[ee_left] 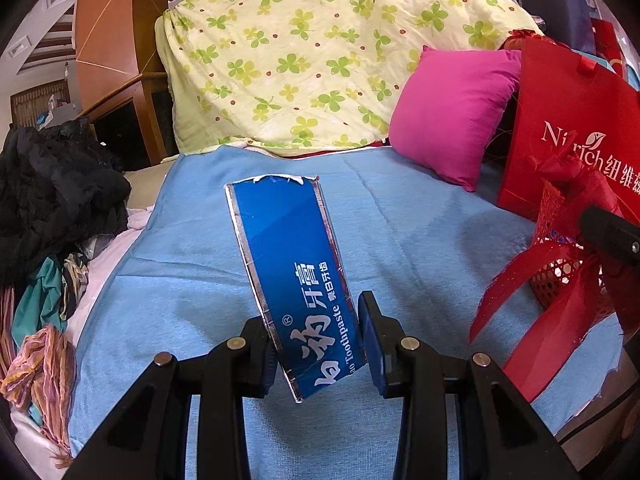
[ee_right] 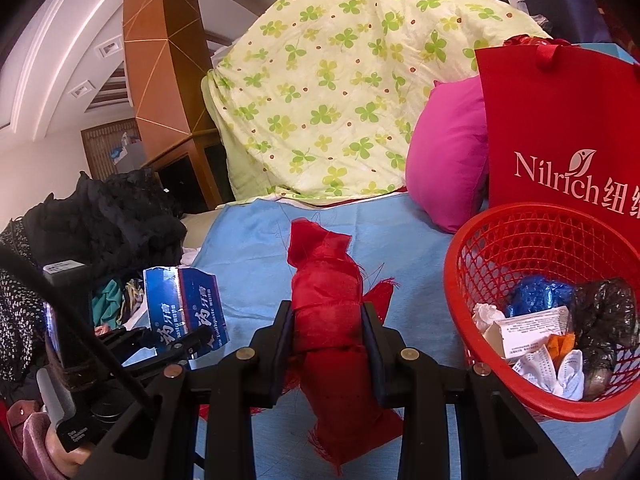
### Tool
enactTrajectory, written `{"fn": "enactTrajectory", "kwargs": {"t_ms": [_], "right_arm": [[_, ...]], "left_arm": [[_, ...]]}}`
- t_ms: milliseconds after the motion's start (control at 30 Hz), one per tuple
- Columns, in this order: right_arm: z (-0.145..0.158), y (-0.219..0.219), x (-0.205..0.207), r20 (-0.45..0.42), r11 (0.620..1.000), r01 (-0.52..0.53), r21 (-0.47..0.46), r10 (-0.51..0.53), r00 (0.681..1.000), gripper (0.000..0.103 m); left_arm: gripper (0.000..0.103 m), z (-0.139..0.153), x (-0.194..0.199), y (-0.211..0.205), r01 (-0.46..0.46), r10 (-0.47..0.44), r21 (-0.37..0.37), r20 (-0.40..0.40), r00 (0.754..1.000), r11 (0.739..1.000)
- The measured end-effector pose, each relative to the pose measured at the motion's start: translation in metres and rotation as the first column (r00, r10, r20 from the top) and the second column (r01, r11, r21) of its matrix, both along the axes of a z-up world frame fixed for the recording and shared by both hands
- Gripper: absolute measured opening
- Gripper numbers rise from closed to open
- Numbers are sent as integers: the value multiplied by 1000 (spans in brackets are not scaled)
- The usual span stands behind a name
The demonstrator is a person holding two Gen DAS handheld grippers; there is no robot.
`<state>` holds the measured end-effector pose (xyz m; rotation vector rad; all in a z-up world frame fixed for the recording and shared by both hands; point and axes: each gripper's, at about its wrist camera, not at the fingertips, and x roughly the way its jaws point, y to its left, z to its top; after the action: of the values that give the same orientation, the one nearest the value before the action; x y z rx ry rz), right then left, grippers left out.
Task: Collect trash
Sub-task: 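Lift and carry ribbon and toothpaste box toward the red basket with both tools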
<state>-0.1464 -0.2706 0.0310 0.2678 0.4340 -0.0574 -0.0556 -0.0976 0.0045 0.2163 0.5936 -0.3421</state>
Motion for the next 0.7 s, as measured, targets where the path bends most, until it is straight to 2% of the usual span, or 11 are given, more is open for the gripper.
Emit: {"fn": "enactTrajectory", "kwargs": {"t_ms": [700], "right_arm": [[2,2,-5,9,1000,7,-10,-7,1000,35]], "left_arm": [[38,-2,-2,-4,18,-18,26,11,1000,1000]]}}
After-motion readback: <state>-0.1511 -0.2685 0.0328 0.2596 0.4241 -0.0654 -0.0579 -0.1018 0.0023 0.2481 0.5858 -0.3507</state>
